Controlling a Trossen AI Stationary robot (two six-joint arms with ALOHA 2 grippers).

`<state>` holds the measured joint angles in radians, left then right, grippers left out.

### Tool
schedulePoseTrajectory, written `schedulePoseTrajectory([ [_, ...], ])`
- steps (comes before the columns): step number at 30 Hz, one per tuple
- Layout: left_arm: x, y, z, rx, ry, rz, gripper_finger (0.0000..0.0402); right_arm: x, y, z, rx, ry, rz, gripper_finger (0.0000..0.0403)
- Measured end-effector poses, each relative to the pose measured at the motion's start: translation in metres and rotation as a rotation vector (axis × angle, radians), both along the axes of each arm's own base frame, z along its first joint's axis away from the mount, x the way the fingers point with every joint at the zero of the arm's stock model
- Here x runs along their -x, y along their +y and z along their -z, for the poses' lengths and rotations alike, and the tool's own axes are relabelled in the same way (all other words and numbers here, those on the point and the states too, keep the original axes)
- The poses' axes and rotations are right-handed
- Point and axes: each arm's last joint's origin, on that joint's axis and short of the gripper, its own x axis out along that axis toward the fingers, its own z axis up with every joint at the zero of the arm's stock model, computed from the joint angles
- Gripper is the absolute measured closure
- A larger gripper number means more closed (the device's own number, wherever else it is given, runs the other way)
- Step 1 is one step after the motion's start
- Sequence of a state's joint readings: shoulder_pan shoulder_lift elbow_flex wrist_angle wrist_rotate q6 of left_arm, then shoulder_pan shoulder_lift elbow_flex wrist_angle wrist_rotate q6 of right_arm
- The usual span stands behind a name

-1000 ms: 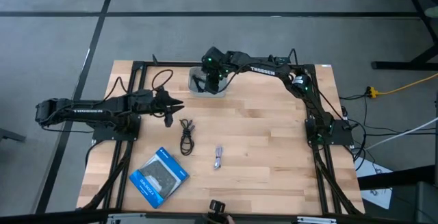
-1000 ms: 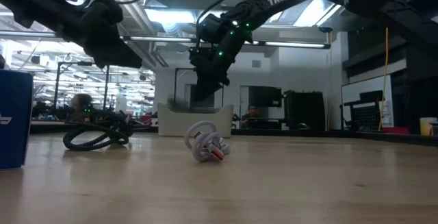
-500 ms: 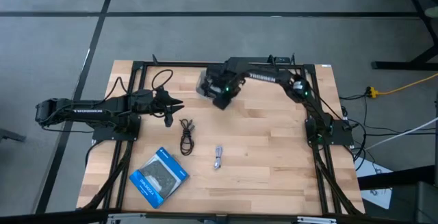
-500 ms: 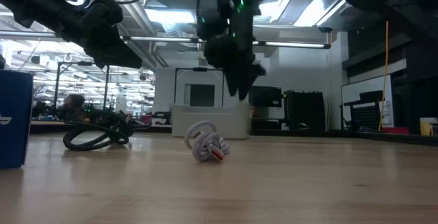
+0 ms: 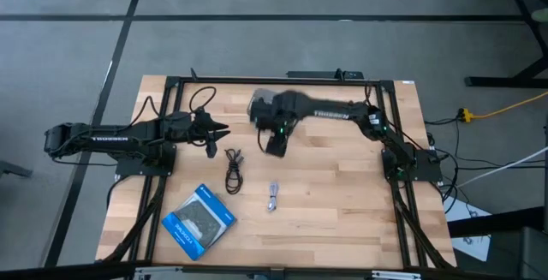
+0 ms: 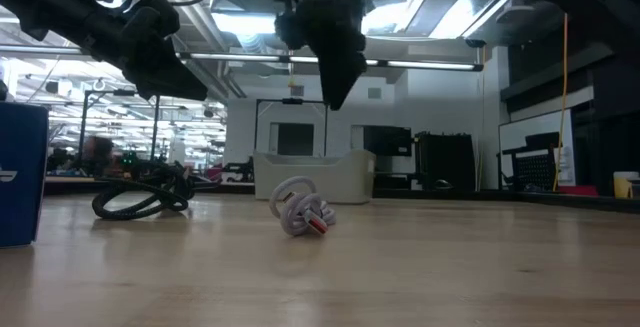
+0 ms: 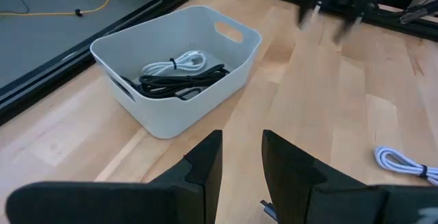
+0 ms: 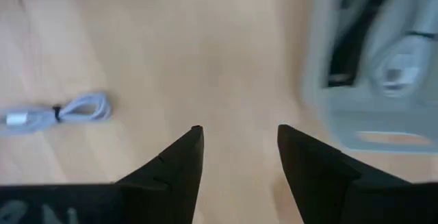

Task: Pick and place USB-C Cables
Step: Adjust the white bin

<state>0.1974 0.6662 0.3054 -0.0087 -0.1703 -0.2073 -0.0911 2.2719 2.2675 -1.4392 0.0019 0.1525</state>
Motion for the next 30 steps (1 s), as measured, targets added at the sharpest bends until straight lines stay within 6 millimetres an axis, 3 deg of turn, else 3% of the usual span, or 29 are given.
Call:
schedulePoseTrajectory([
  [3,0.0,0.0,0.0,0.001,0.003,0.0,0.0305,-0.003,0.022,0.024,0.11,0.033,0.047,0.021],
  [7,0.0,0.0,0.001,0.002,0.01,0.0,0.0305,0.008,0.044,0.052,0.36,0.138,0.148,0.0211],
  [9,0.0,0.0,0.001,0.002,0.009,0.0,0.0305,0.014,0.051,0.061,0.49,0.171,0.135,0.0217],
  [12,0.0,0.0,0.001,0.015,0.004,-0.006,0.0305,0.018,0.052,0.072,0.524,0.205,0.129,0.0237],
  [18,0.0,0.0,0.001,0.025,0.0,-0.01,0.0305,0.028,0.014,0.09,0.522,0.305,0.192,0.0321],
  [23,0.0,0.0,0.001,0.025,0.001,-0.009,0.0305,0.031,-0.008,0.092,0.507,0.333,0.221,0.039],
  [30,0.0,0.0,0.001,0.025,0.001,-0.009,0.0305,0.022,-0.035,0.09,0.492,0.25,0.219,0.0398],
])
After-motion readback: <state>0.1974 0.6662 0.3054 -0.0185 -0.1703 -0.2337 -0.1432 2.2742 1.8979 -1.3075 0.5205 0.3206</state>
